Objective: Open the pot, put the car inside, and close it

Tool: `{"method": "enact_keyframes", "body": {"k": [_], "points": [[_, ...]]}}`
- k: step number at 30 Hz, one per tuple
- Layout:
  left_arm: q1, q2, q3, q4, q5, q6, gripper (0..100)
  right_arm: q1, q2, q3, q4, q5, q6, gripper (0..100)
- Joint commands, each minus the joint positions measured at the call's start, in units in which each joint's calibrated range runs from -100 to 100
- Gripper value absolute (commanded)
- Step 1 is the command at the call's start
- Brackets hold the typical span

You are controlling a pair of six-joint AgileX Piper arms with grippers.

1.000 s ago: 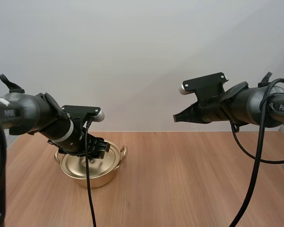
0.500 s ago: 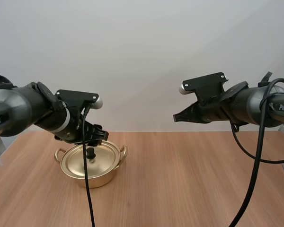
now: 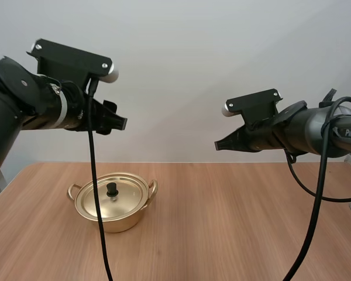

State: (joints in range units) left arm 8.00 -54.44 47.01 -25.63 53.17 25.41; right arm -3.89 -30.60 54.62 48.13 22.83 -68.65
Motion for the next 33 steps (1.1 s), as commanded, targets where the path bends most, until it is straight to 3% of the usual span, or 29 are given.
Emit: {"method": "enact_keyframes", "body": {"k": [1,7,13,14,17,22,28,33], "points": [[-0.04,-8.76,0.0,-1.64,-7.67,0.02,100,-0.03,0.0,0.08,0.03,-0.94,0.03,0],[-0.04,-21.15,0.0,-6.01,-11.74,0.02,100,-0.03,0.0,0.08,0.91,-3.92,-0.22,0],[-0.04,-22.51,0.0,-6.15,-2.06,0.02,100,-0.03,0.0,0.08,1.11,-5.19,-1.08,1],[-0.04,-22.51,0.0,-6.15,-1.09,0.02,100,-0.03,0.0,0.08,1.11,-5.19,-1.08,4],[-0.04,-22.8,0.0,-5.99,6.78,-2.85,100,-0.03,0.0,0.08,-0.03,-2.02,-1.08,30],[0.06,-25.65,3.59,-5.59,9.08,-5.67,100,-0.03,-0.13,0.08,-0.03,1.3,-1.08,29],[0.06,-34.72,15.28,-5.22,-1.26,-6.89,100,-0.03,-1.75,0.08,-0.03,1.44,-1.08,29],[-0.02,-38.01,19.07,-5.36,-2.17,-8.05,100,-0.03,-3.48,0.08,-0.03,1.66,-1.08,29]]}}
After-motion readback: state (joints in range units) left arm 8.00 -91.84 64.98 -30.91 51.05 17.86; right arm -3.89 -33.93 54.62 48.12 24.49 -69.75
